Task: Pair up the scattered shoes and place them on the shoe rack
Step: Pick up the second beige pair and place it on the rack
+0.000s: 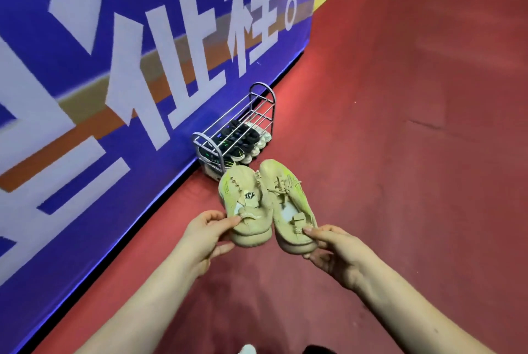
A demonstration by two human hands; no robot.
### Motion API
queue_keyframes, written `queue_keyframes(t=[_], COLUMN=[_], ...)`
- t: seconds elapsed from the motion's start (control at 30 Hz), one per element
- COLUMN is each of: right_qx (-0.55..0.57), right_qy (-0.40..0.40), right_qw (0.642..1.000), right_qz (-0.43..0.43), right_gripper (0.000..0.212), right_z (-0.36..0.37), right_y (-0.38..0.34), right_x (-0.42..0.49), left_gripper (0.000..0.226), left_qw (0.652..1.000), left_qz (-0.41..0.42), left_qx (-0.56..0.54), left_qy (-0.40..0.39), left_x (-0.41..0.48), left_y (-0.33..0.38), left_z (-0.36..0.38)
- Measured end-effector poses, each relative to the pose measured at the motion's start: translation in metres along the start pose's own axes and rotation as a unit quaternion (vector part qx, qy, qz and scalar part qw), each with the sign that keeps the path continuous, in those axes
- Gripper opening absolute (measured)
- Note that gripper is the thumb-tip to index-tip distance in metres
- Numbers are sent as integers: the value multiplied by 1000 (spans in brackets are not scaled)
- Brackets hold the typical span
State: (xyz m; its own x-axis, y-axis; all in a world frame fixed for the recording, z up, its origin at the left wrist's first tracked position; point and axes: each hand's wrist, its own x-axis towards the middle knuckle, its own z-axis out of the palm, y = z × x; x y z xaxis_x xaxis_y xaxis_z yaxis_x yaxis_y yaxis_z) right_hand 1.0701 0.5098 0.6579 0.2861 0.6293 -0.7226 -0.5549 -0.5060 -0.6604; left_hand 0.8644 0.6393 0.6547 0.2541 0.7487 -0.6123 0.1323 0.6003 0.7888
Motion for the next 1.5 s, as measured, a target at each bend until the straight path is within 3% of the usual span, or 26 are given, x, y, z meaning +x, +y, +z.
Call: queue_keyframes(t=[0.2, 0.53, 0.73, 1.0, 1.13, 1.3, 1.5], right_qx=[13, -29, -38, -102, -127, -188, -279], right_qy=[36, 33, 28, 36, 27, -38, -127], right_qw=[999, 996, 992, 982, 979, 965, 927], right_qz=[13, 74, 113, 153, 155, 178, 219], right_gripper=[26, 13, 29, 24, 37, 25, 23], right_z=[-52, -104, -90, -50, -40, -30, -38], right_y=[-83, -255, -334, -436, -483, -532, -567], right_x=[87, 251, 359, 506, 571, 664, 796], left_gripper=[21, 19, 22, 24, 25, 48, 50], left_qw=[998, 990, 981, 976, 970, 953, 901], left_qz=[-57, -121, -146, -165, -174, -198, -219], left_qx=[35, -54, -84, -99, -118, -151, -252], left_qy=[-18, 56, 92, 99, 119, 173, 277], left_x=[98, 236, 332, 494, 557, 636, 730], left_y=[47, 116, 162, 230, 260, 274, 249], left_z=[100, 231, 259, 272, 282, 296, 340])
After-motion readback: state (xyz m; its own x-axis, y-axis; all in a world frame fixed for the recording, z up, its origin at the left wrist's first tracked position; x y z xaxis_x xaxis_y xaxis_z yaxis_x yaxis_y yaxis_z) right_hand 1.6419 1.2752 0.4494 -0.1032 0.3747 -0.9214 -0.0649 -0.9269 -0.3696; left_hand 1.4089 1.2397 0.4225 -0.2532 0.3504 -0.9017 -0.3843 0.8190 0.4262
